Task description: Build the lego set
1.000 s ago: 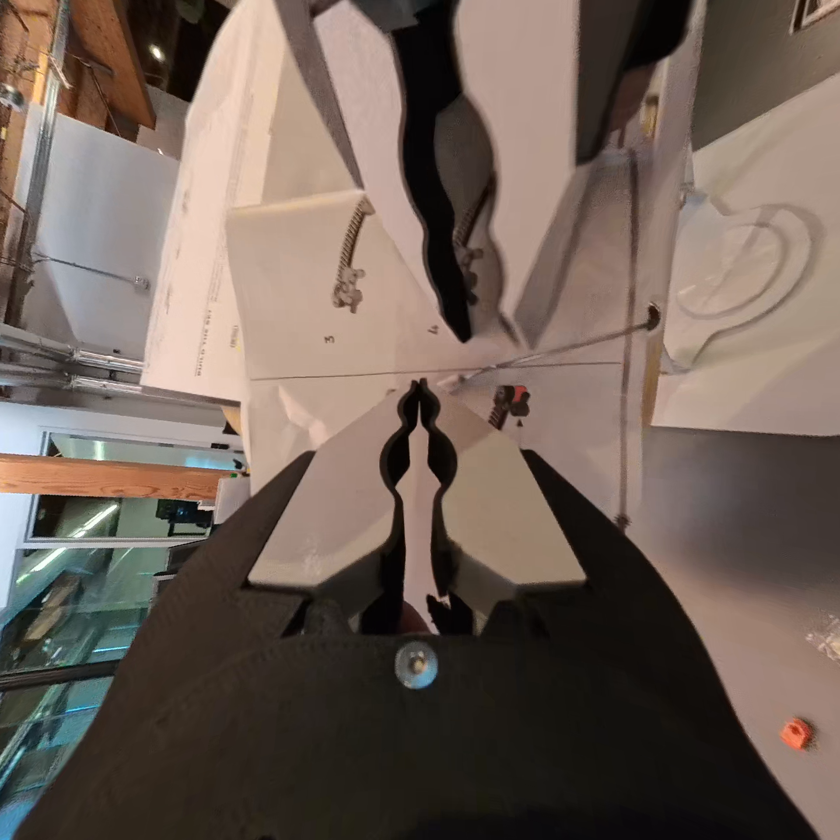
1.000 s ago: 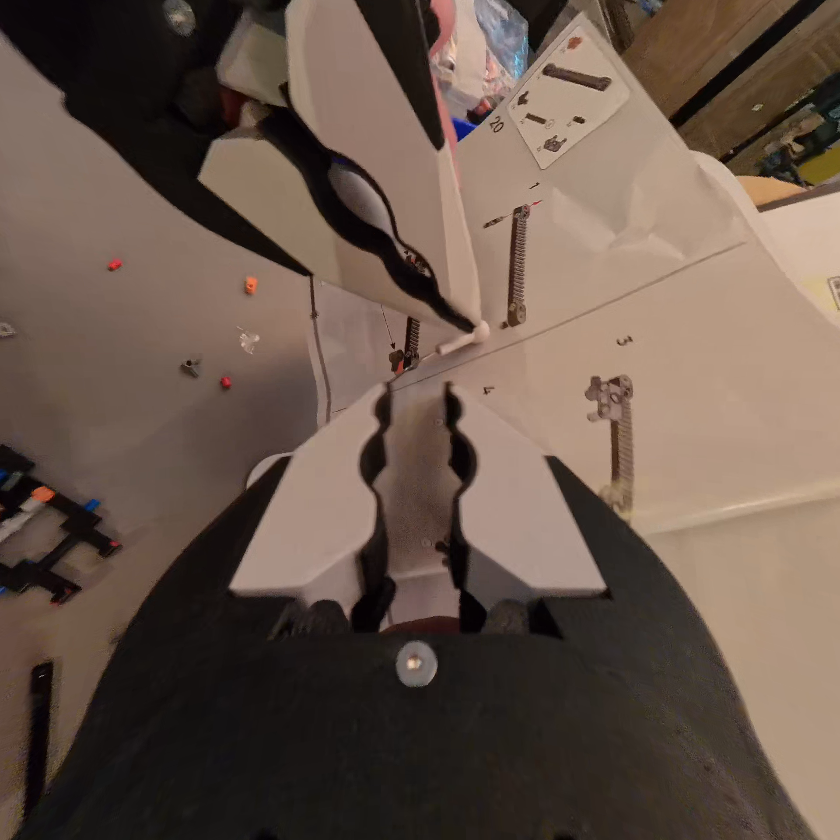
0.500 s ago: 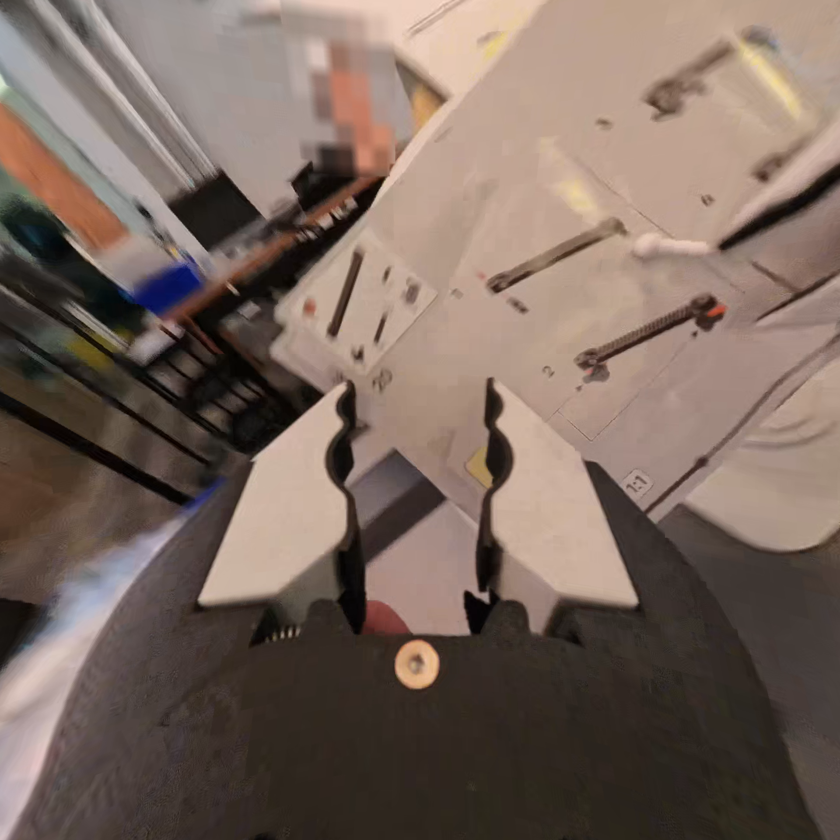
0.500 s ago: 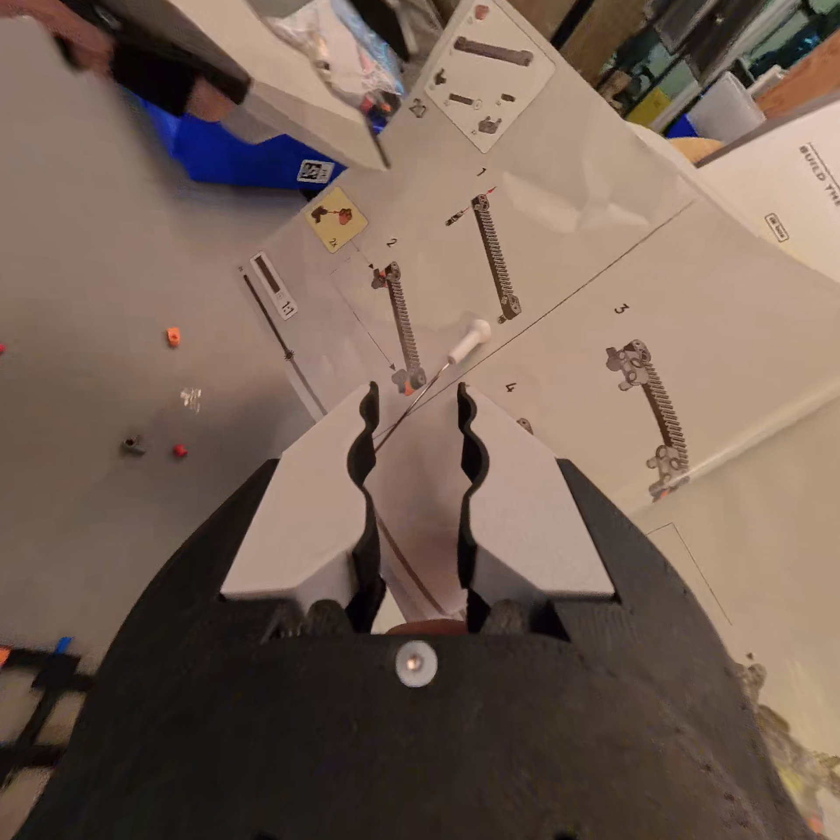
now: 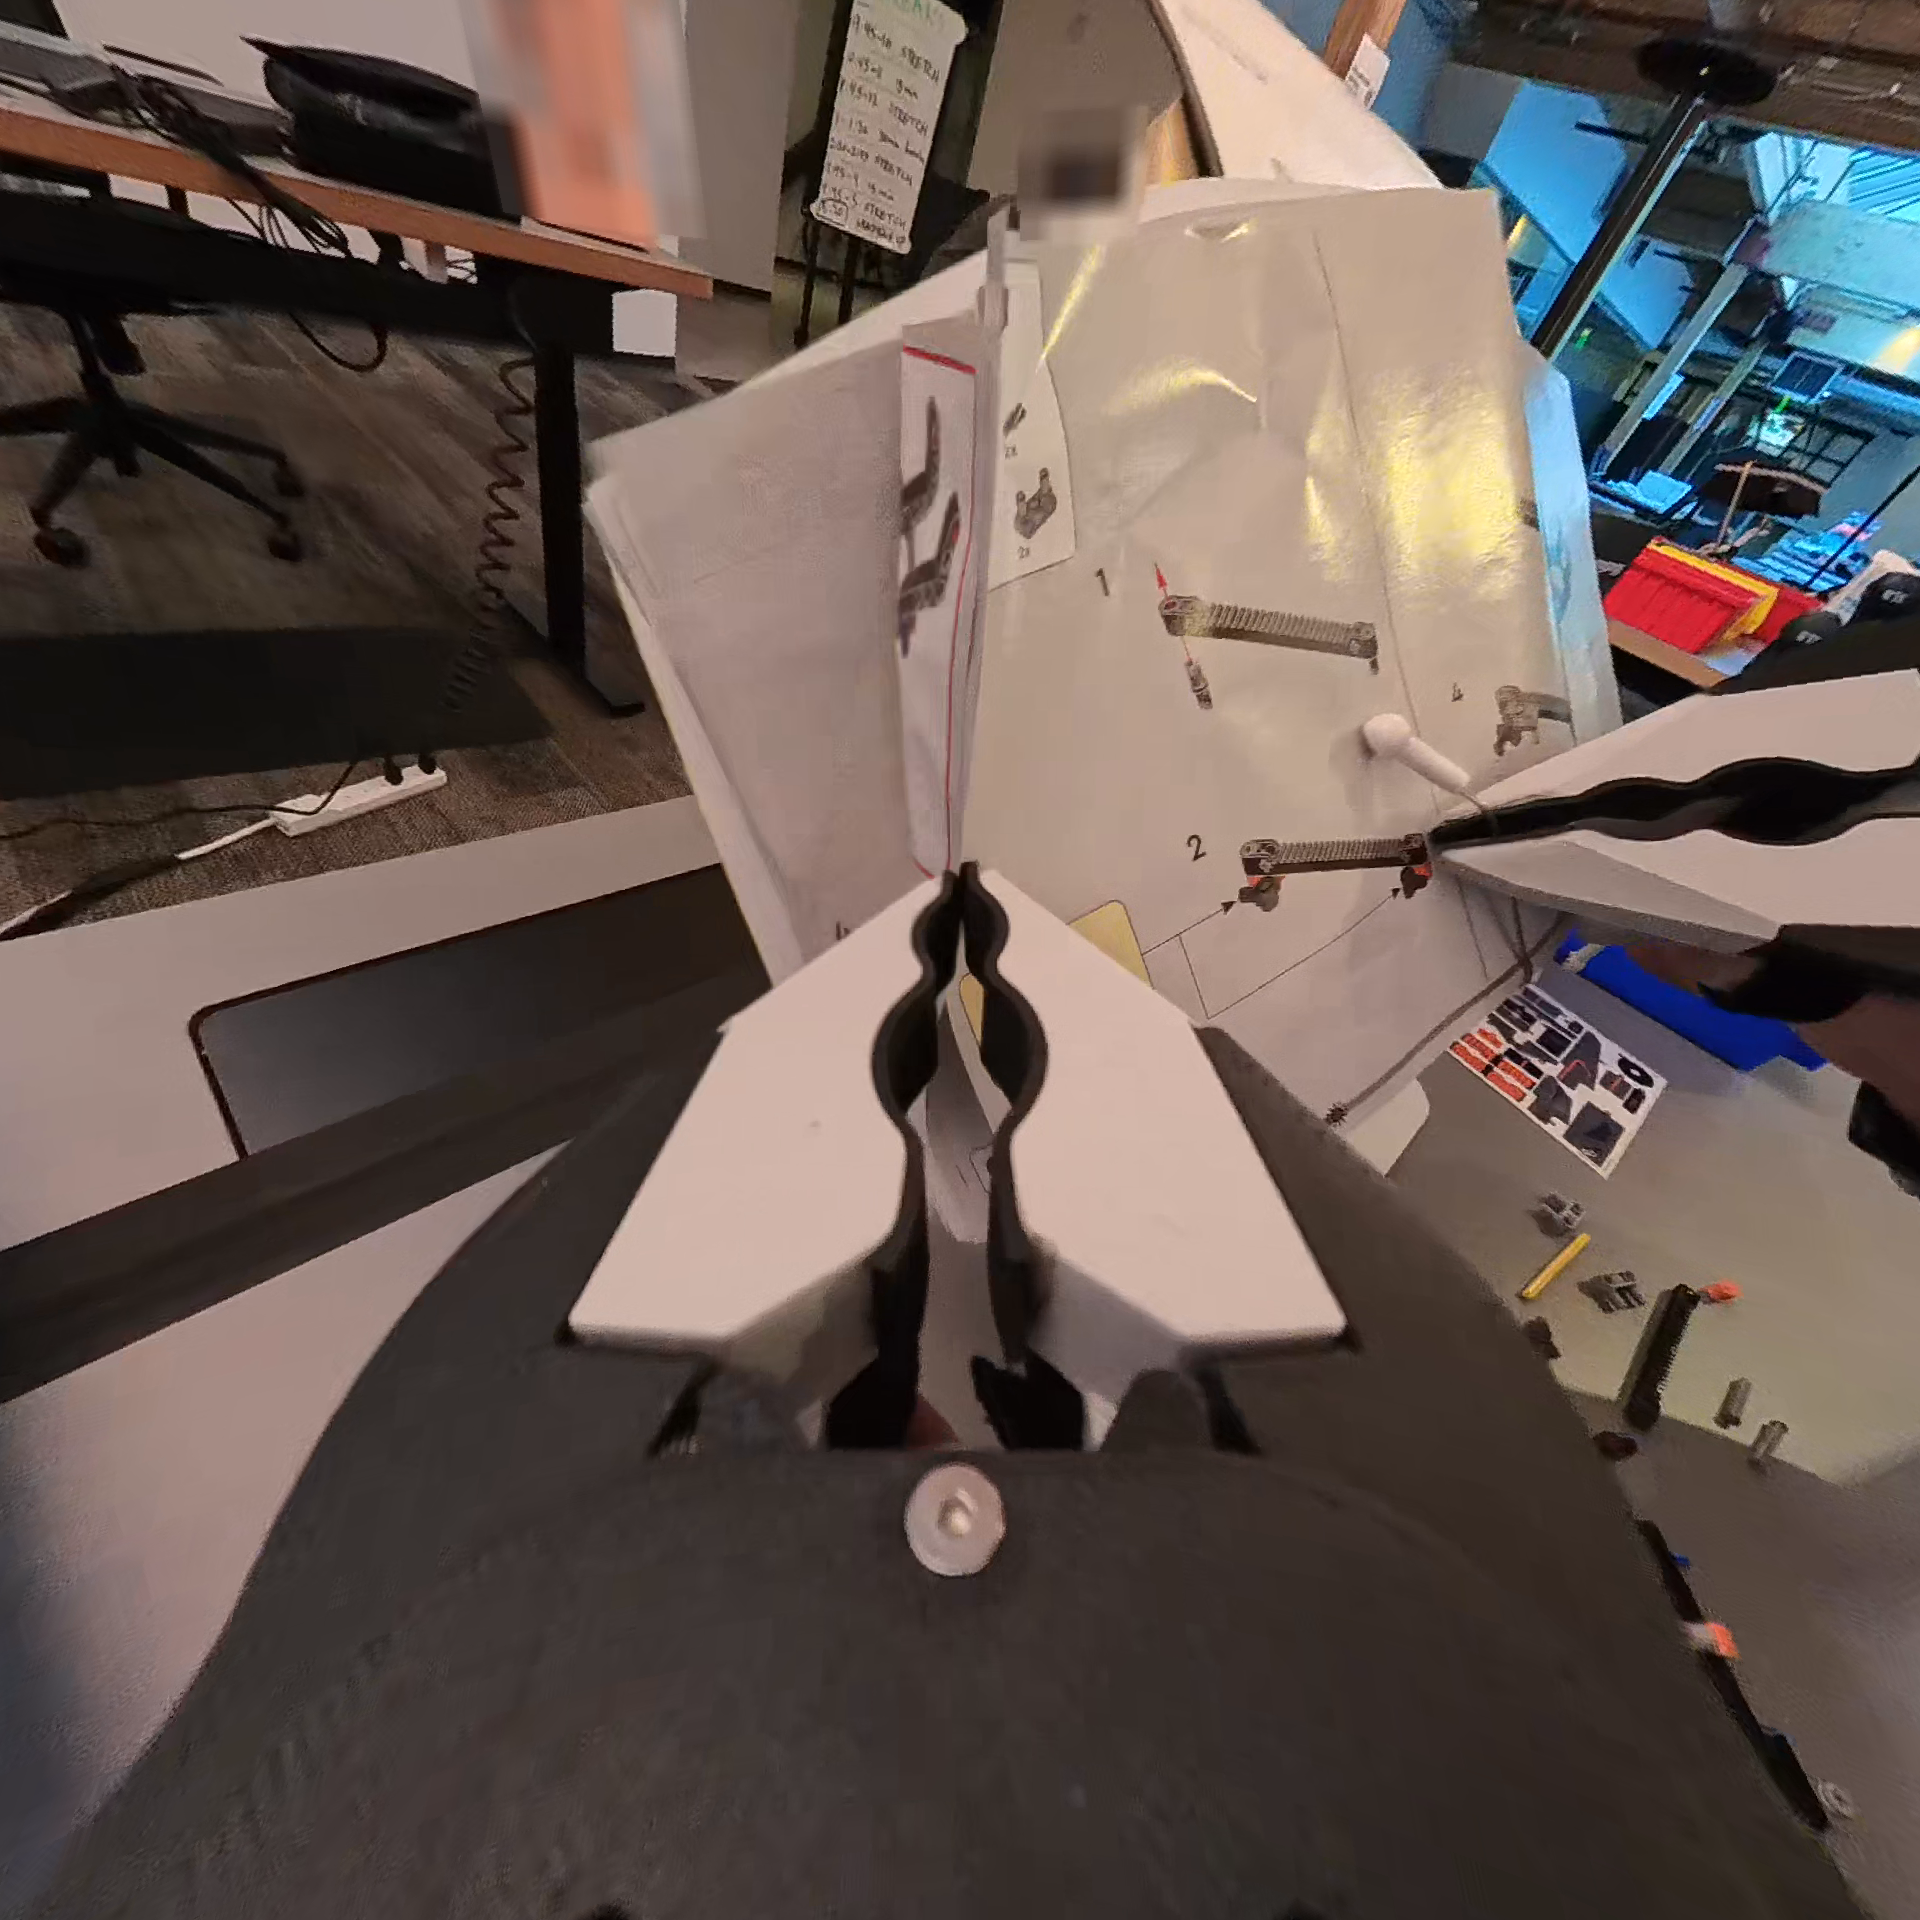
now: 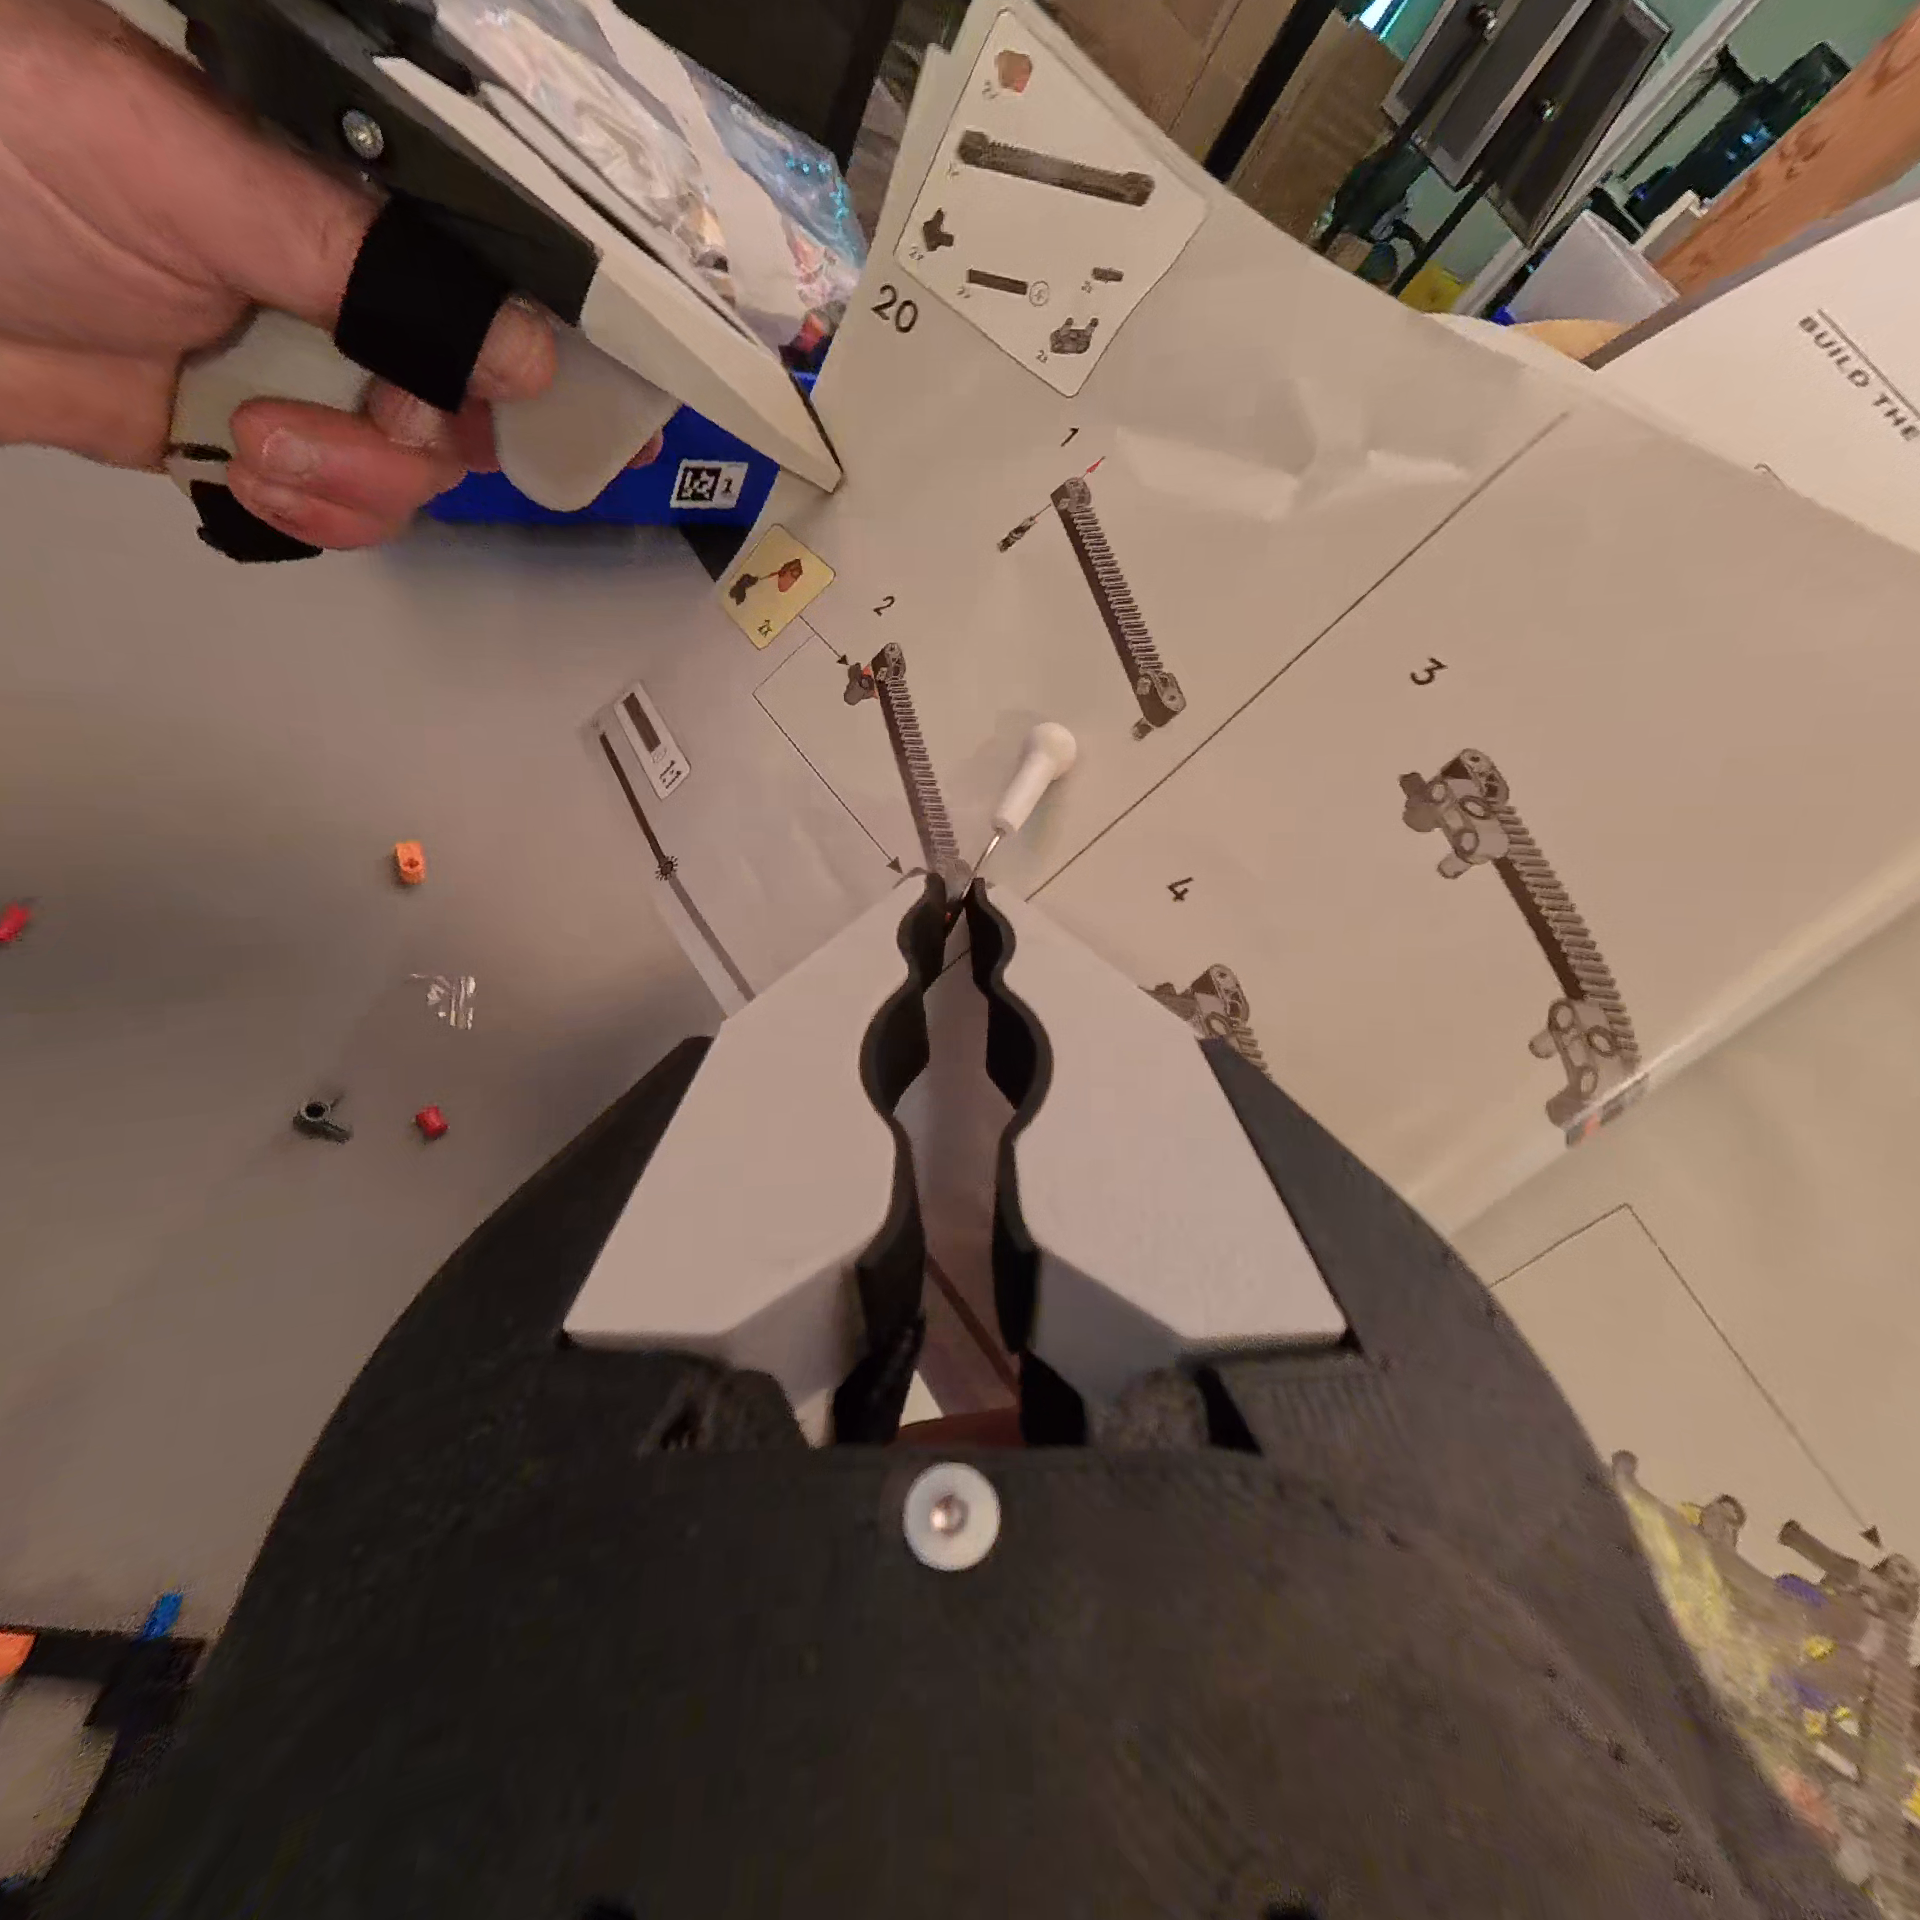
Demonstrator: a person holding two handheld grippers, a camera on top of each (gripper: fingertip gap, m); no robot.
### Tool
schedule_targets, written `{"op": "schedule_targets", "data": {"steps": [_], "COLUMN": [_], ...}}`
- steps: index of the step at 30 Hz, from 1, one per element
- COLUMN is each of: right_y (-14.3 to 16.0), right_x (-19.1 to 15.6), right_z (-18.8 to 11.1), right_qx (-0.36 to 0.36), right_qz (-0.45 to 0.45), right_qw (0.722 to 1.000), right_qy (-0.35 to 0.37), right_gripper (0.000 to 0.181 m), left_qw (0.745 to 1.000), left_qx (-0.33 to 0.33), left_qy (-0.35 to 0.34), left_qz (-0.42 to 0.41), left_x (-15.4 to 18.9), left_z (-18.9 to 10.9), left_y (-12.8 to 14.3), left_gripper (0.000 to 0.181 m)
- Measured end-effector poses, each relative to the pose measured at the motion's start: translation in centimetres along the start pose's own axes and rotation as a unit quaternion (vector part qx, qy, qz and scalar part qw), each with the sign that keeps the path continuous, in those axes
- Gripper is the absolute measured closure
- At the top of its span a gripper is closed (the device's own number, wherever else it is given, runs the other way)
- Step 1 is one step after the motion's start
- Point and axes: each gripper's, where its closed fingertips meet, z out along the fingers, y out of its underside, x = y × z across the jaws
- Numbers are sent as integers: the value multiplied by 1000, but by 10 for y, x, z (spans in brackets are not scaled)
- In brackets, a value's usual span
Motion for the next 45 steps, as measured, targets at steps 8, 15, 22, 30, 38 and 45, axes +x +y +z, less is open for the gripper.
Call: {"op": "schedule_targets", "data": {"steps": [8, 15, 22, 30, 38, 45], "right_y": [1, 6, 5, -7, 49, 156], "right_x": [11, 22, 20, 15, -16, -55], "right_z": [-9, -15, -12, -48, -128, -183], "right_qx": [38, 52, 37, 53, -38, -148], "right_qz": [65, 111, 100, 57, 41, 89], "right_qw": [997, 991, 993, 996, 996, 973], "right_qy": [31, 54, 44, 34, -69, -156], "right_gripper": [180, 180, 176, 148, 158, 160], "left_qw": [1000, 999, 998, 998, 997, 990], "left_qx": [1, 12, 35, 32, -36, -116], "left_qy": [3, 7, -1, -48, -38, -9], "left_qz": [-16, -39, -59, -14, 52, 82], "left_x": [-10, -15, -20, -22, 29, 85], "left_z": [-8, -9, -14, -59, -100, -122], "left_y": [0, 3, 1, 9, 54, 110], "left_gripper": [181, 181, 174, 143, 141, 143]}}
